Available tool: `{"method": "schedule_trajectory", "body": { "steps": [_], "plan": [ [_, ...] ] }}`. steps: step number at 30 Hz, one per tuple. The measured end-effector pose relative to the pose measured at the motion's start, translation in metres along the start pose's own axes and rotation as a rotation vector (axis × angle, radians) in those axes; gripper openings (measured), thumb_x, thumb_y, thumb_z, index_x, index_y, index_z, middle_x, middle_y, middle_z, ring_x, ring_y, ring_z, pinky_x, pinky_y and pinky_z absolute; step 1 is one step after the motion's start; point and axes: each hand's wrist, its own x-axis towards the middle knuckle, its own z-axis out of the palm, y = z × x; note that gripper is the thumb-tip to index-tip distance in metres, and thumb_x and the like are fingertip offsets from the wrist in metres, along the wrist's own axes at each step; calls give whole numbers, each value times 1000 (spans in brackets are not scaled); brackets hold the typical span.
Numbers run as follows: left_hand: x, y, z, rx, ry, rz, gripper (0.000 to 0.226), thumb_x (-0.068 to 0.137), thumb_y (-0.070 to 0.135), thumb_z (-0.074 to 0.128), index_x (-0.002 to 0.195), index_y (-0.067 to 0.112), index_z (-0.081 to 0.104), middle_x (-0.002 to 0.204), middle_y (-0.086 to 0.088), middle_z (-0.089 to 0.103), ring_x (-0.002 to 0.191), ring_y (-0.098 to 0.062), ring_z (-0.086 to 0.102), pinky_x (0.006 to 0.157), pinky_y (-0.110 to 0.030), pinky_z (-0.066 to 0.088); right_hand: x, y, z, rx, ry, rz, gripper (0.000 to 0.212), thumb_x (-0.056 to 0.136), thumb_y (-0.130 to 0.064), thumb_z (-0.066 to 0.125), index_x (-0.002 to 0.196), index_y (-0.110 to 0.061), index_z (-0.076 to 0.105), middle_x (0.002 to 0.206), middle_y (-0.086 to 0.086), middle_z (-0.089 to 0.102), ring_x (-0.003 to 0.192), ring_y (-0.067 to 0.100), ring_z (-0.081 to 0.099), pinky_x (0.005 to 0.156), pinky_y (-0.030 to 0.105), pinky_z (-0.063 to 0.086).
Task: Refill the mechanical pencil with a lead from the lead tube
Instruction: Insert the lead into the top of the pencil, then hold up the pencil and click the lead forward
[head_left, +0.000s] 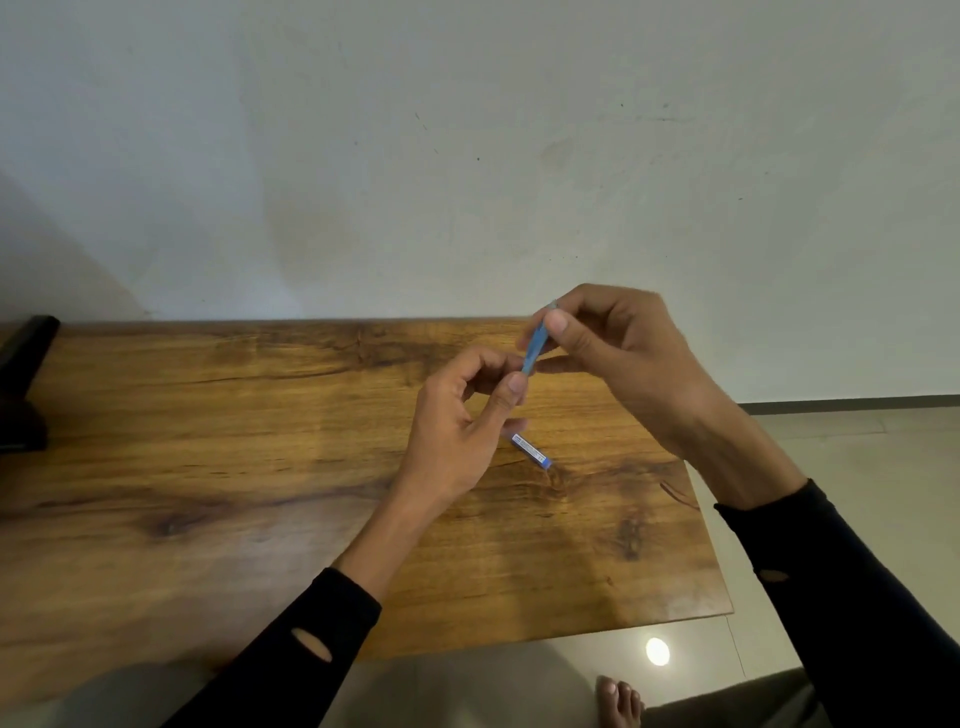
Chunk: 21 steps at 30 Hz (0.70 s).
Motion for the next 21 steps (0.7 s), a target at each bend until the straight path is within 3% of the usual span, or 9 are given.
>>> {"method": "schedule_trajectory", "body": {
  "steps": [3,5,8,12,16,21],
  "plan": [
    [0,2,1,-37,32,-19,11,103,25,70,109,16,71,102,-13,69,96,-19,71,72,-49,70,0,3,14,-36,-16,-68,22,111,-14,56,108,2,71,98,22,75,96,41,74,91,50,64],
    [0,7,2,-61,42,-27,19,99,35,72,109,18,73,105,-11,71,96,-19,69,71,-51,69,2,-4,18,31,42,-96,22,114,-13,47,108,-5,67,88,17,68,87,42,70,85,45,62],
    [1,15,-1,-84,38,-51,36,97,45,67,110,13,73,99,-9,70,93,-16,67,75,-51,69,5,-21,17,308,124,-48,26,115,-26,39,102,-14,58,79,3,51,68,23,58,72,35,54],
    [9,28,-14,-97,71,-13,46,99,43,60,111,-1,68,96,-4,72,91,-19,68,82,-47,68,5,-47,8,682,226,81,45,114,-43,38,79,-17,48,63,-4,35,52,12,26,49,27,26],
    [13,47,-21,-72,122,39,32,103,32,58,109,2,69,91,-8,69,88,-22,66,79,-43,66,3,-77,-2,803,331,89,56,111,-49,33,65,-17,31,55,-3,20,49,13,11,46,30,10],
    [7,75,-21,95,88,146,15,102,23,64,104,12,73,87,-12,71,84,-27,69,78,-41,66,-9,-118,-1,865,343,37,54,107,-45,34,61,-18,29,50,-4,19,45,13,10,43,27,11]
  ]
}}
